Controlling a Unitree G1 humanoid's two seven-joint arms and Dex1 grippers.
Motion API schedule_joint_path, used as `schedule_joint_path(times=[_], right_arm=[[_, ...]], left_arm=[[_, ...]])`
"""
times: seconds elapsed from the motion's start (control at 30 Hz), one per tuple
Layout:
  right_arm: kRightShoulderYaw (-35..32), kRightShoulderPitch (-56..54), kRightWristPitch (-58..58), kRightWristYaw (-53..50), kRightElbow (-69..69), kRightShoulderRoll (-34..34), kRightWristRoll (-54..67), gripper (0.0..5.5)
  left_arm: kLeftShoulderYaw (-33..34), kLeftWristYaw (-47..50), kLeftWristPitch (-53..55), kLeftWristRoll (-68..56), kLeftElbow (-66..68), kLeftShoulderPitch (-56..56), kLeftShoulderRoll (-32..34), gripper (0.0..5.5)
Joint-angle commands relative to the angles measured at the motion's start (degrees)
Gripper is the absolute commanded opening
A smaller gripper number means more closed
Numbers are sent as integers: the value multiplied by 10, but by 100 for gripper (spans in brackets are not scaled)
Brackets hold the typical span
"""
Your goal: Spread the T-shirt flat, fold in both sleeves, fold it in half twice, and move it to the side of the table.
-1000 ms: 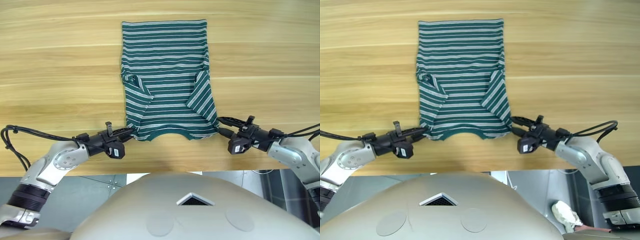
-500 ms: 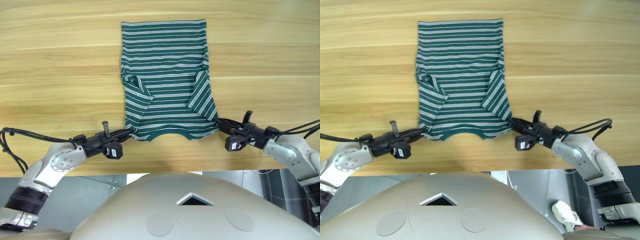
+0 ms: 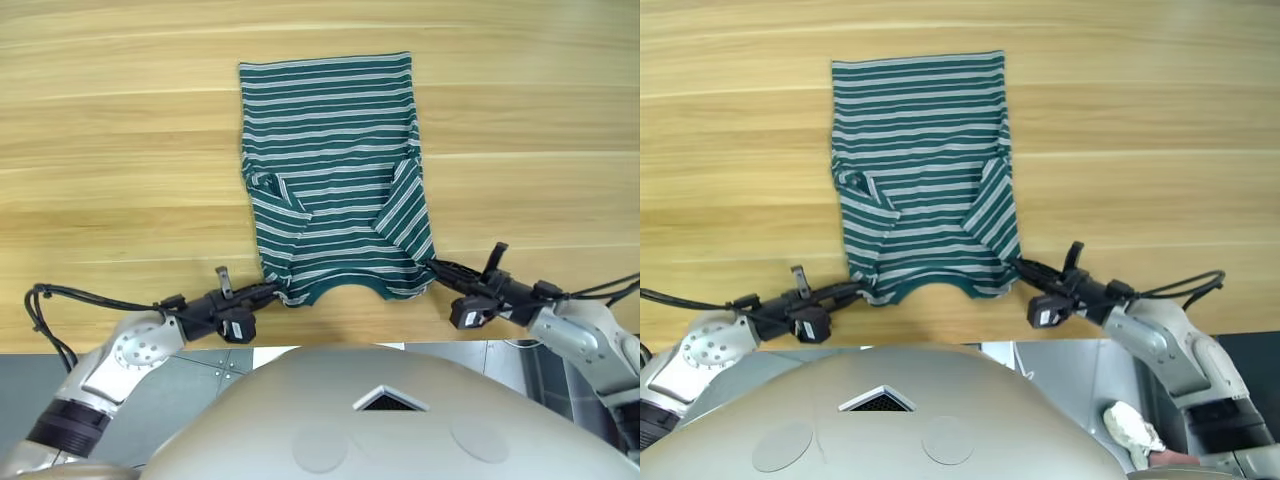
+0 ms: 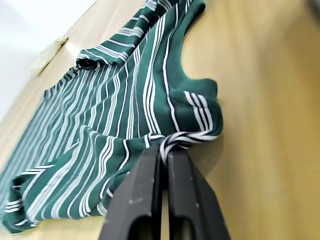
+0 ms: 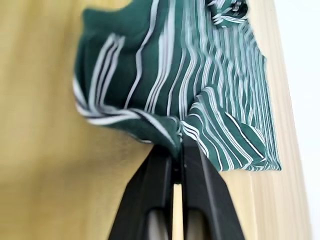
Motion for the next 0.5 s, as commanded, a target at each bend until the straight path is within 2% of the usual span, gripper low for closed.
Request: schedule_joint_path(times=[0.03, 0.13, 0.23, 0.5], right_arm=[[-47, 46, -2, 0, -29, -2, 48, 1], [-69, 51, 2, 1, -42, 9, 83, 1], [-70, 3, 13, 1, -37, 24, 86, 1], [-16, -200, 60, 16, -14, 79, 87, 1]], left_arm=[[18, 6, 0, -10, -23, 47, 5, 0], [53, 15, -2, -44, -49, 66, 5, 0], [107, 44, 5, -87, -50, 8, -26, 0], [100, 63, 74, -55, 11, -168, -114, 0]])
